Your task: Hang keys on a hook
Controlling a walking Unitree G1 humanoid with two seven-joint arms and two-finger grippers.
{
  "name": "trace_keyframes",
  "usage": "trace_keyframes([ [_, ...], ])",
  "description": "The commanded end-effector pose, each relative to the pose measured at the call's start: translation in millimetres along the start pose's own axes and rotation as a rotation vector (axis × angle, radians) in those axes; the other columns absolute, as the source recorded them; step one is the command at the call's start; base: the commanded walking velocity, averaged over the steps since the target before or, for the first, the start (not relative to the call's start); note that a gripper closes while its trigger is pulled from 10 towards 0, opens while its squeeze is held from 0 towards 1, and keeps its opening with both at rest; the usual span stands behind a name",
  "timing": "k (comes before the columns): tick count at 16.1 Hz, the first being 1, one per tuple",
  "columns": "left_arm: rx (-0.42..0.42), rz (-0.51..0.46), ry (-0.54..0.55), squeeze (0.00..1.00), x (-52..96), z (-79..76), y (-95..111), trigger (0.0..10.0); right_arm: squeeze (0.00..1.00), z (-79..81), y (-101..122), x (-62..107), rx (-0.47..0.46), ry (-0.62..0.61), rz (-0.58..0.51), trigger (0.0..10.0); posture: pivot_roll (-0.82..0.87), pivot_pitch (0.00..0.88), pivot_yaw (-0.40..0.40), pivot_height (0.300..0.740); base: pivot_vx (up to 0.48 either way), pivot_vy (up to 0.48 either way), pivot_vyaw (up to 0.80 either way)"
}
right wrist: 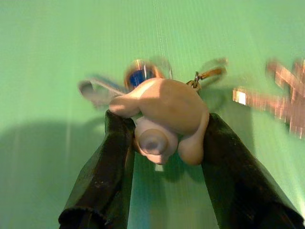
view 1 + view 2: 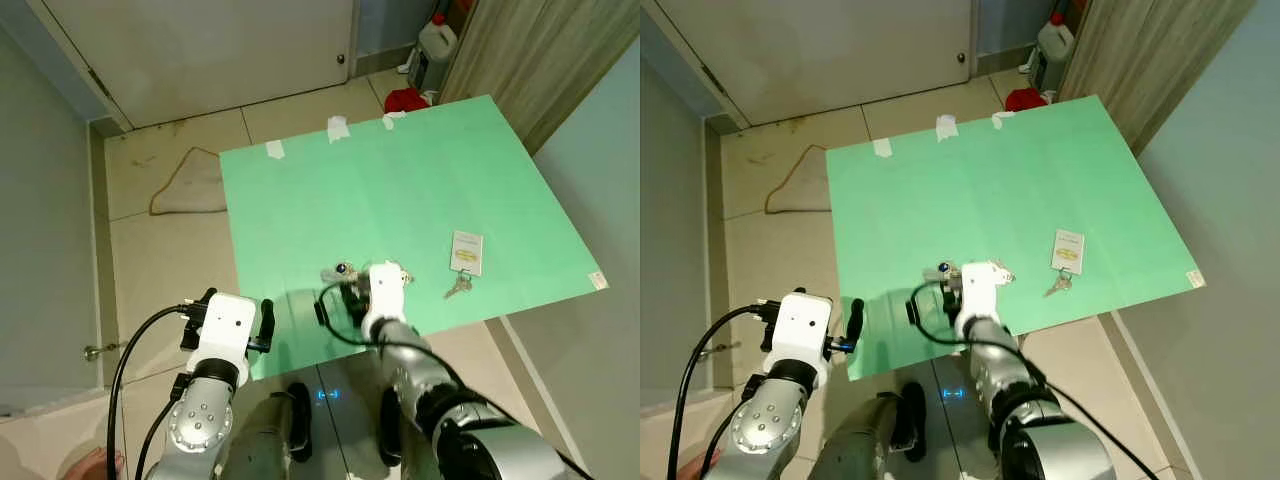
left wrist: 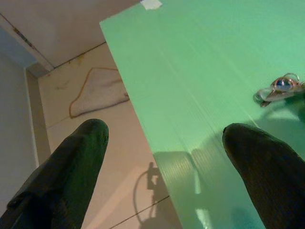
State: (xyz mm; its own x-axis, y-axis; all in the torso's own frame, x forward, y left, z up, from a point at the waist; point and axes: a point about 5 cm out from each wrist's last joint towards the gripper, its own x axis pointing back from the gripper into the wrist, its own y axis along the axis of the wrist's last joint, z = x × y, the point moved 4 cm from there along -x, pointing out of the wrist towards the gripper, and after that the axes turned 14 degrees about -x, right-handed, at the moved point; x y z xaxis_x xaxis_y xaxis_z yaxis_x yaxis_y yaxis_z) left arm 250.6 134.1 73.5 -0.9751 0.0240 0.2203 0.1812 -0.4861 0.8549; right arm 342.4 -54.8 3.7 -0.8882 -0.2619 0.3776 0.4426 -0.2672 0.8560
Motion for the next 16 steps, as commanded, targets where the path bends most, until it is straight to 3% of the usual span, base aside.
trace_keyframes([
  [1,-0.006,0.029,0.003,0.00,0.9,-0.4,-10,10.0,0.05,16.1,6,-2.5,-0.029,0.055,-0.023,0.0,0.15,0.272,0.032,0.740,0.000,0.000,0.00],
  [4,0.008,0.010,0.001,0.00,-10.0,-0.7,-8,10.0,0.05,23.7,44,-6.5,-0.036,0.140,-0.143,0.0,0.11,0.230,0.025,0.740,0.000,0.000,0.00],
  [7,0.017,-0.049,-0.022,0.00,-25.8,-4.0,3,10.0,0.00,16.6,95,-3.2,-0.024,0.231,-0.264,0.0,0.02,0.129,0.026,0.740,0.000,0.000,0.00],
  [9,0.074,-0.084,-0.017,0.00,-37.2,5.3,8,10.0,0.00,-7.6,126,6.5,0.028,0.203,-0.356,0.0,-0.05,0.066,0.038,0.740,0.000,0.000,0.00],
  [11,0.085,-0.105,-0.003,0.00,-46.6,16.1,11,10.0,0.00,-33.8,140,16.5,0.075,0.145,-0.405,0.0,-0.10,0.025,0.057,0.740,0.000,0.000,0.00],
  [12,0.081,-0.128,0.011,0.00,-55.1,26.7,15,10.0,0.00,-60.1,145,28.6,0.088,0.083,-0.430,0.0,-0.12,0.000,0.070,0.740,0.000,0.000,0.00],
  [14,0.074,-0.153,0.025,0.00,-61.4,37.8,19,10.0,0.00,-82.0,144,41.1,0.094,0.028,-0.442,0.0,-0.14,0.000,0.086,0.740,0.000,0.000,0.00],
  [16,0.138,-0.163,0.056,0.00,-62.1,50.3,20,10.0,0.09,-107.3,126,57.8,0.126,-0.035,-0.412,0.0,-0.16,0.000,0.098,0.740,0.000,0.000,0.00],
])
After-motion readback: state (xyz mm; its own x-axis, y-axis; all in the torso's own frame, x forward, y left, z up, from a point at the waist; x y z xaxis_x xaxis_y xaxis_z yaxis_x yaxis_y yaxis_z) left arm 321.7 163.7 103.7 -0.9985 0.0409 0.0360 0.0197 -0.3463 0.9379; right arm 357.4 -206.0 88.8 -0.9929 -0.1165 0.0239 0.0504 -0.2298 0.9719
